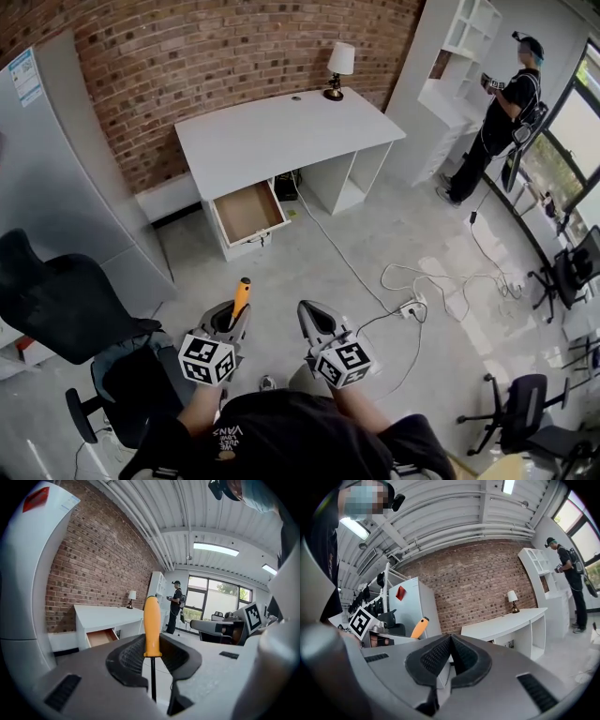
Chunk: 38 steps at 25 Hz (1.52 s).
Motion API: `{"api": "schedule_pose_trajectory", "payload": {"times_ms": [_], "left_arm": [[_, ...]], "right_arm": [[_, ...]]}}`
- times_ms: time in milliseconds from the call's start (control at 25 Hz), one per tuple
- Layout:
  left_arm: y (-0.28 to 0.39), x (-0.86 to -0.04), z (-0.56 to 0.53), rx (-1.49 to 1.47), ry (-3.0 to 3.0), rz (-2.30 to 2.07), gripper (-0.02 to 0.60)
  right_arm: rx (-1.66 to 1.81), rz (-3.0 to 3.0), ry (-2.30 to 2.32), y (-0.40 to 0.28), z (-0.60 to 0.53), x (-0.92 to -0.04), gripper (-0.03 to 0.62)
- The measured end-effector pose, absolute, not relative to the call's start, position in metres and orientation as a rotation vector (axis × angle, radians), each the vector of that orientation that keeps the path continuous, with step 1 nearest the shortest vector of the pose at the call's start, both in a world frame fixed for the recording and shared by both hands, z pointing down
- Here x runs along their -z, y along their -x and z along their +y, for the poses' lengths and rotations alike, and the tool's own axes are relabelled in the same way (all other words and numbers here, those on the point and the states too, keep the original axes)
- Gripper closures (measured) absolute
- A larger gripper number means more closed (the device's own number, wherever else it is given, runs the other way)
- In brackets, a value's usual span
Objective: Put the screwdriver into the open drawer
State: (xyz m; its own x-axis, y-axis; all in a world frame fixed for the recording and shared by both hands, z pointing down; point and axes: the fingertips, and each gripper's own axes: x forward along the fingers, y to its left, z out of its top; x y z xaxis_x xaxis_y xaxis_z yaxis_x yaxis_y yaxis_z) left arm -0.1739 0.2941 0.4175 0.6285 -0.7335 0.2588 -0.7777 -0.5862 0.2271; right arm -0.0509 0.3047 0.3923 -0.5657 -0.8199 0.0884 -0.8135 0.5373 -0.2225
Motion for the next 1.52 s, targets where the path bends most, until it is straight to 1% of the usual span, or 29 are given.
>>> {"api": "schedule_pose_trajectory", "payload": {"times_ms": [320,1000,1280,1520], "left_arm": [[0.158,-0.426,0.243,-0.206,-2.499,-1.240,0.500],[0.101,-0.422,0.135,-0.191,-2.373,-1.450,0.500],[0.107,-0.432,0.098,-0.198,-2.347,-1.463,0.500],[0.121,-0.440,0.050,-0.217,-2.389,-1.364,0.500]], "right_arm": [[0.406,2.734,1.444,0.028,0.245,-0.401,0.599],[0.430,2.867,1.194,-0.028,0.115,-0.403,0.599],[0.456,2.888,1.167,-0.018,0.079,-0.415,0.599],[0.468,2.858,1.268,-0.001,0.039,-0.422,0.599]]}}
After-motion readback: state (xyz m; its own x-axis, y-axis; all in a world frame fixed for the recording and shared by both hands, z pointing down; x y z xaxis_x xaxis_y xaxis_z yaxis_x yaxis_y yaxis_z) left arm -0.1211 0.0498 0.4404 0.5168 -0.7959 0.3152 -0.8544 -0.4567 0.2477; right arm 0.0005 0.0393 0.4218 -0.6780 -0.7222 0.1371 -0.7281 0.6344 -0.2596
